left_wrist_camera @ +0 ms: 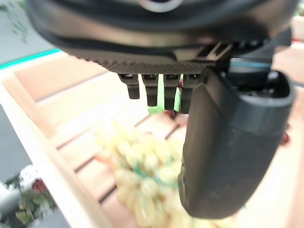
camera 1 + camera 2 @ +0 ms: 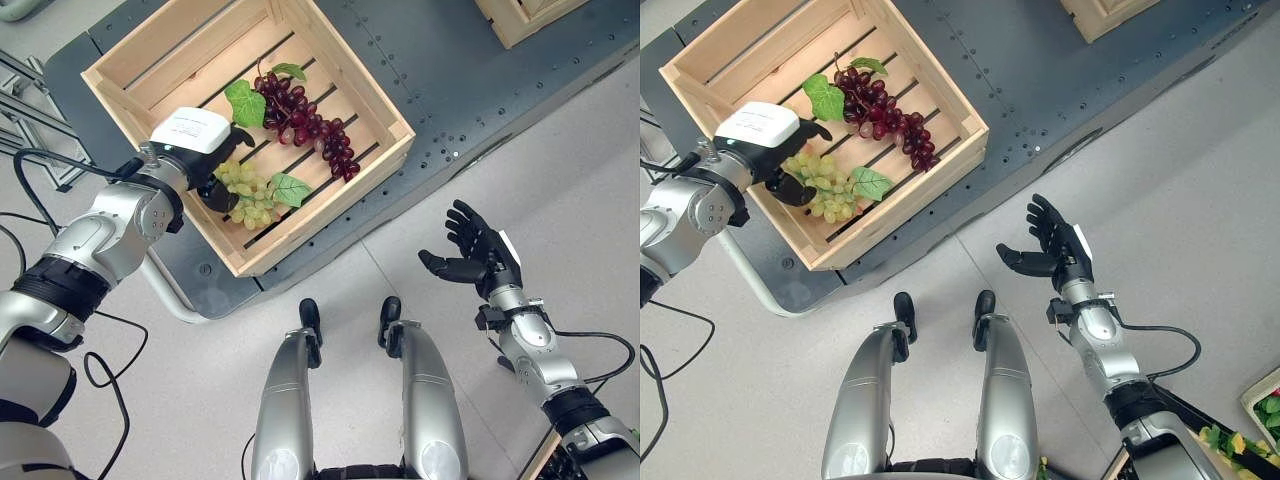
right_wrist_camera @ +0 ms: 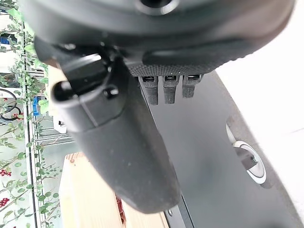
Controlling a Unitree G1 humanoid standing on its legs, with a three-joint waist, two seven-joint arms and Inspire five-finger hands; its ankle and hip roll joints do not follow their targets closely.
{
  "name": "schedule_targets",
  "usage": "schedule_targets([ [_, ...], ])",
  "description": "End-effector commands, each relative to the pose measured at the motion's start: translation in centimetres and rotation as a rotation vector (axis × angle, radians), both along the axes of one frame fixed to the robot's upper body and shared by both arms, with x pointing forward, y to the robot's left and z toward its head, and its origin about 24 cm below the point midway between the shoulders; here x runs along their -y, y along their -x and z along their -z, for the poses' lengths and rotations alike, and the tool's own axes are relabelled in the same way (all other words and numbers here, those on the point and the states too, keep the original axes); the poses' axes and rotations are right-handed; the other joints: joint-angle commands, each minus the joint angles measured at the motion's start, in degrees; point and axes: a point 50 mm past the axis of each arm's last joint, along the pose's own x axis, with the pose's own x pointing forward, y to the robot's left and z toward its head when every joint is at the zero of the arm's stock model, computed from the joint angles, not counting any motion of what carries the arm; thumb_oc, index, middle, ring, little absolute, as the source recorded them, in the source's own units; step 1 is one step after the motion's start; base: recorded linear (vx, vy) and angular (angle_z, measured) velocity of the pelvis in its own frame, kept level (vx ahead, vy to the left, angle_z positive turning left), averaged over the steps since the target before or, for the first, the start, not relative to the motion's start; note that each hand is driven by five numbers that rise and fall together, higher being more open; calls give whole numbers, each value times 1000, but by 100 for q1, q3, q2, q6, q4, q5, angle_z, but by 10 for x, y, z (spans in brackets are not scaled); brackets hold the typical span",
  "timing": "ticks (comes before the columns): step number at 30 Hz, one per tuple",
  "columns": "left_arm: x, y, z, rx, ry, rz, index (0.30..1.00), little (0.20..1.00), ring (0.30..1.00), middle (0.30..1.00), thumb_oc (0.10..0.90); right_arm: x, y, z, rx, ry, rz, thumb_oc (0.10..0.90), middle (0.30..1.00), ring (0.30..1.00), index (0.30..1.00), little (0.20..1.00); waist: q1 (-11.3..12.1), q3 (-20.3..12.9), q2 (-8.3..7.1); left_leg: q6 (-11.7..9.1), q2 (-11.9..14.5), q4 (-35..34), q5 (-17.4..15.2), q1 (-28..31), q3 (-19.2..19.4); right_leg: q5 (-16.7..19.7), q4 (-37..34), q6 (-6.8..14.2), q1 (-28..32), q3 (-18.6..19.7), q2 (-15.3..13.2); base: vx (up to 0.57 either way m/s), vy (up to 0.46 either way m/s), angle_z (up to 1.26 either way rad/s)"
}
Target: Pick up the fruits from the basket on one side to the basket on the other side
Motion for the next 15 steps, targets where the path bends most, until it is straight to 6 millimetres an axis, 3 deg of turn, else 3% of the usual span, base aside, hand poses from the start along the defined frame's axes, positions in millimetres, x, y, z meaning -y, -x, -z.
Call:
schedule_targets([
  [1, -5, 14, -71, 126, -10, -15, 900, 900, 900, 900, 800, 4, 1, -42, 211, -24, -32, 800, 900, 900, 900, 900, 29, -77, 74, 122, 73, -331, -136, 374, 294, 252, -459, 210, 476, -58, -113, 0, 0, 0],
  [10, 21, 14, -81, 82, -16, 104, 900, 900, 900, 900, 800, 3, 2, -35, 214, -49, -10, 800, 900, 900, 900, 900, 73, -77, 14, 171, 46, -476, -75, 299, 342, 407, -638, 266, 392, -116, -89, 5, -6, 5],
  [15, 26, 10, -67, 37, -47, 124, 900, 900, 900, 900, 800, 0, 3, -32, 223, -68, 10, 800, 900, 900, 900, 900, 97, -77, -56, 184, 18, -504, -60, 208, 337, 472, -696, 282, 312, -168, -81, 0, 0, 0],
])
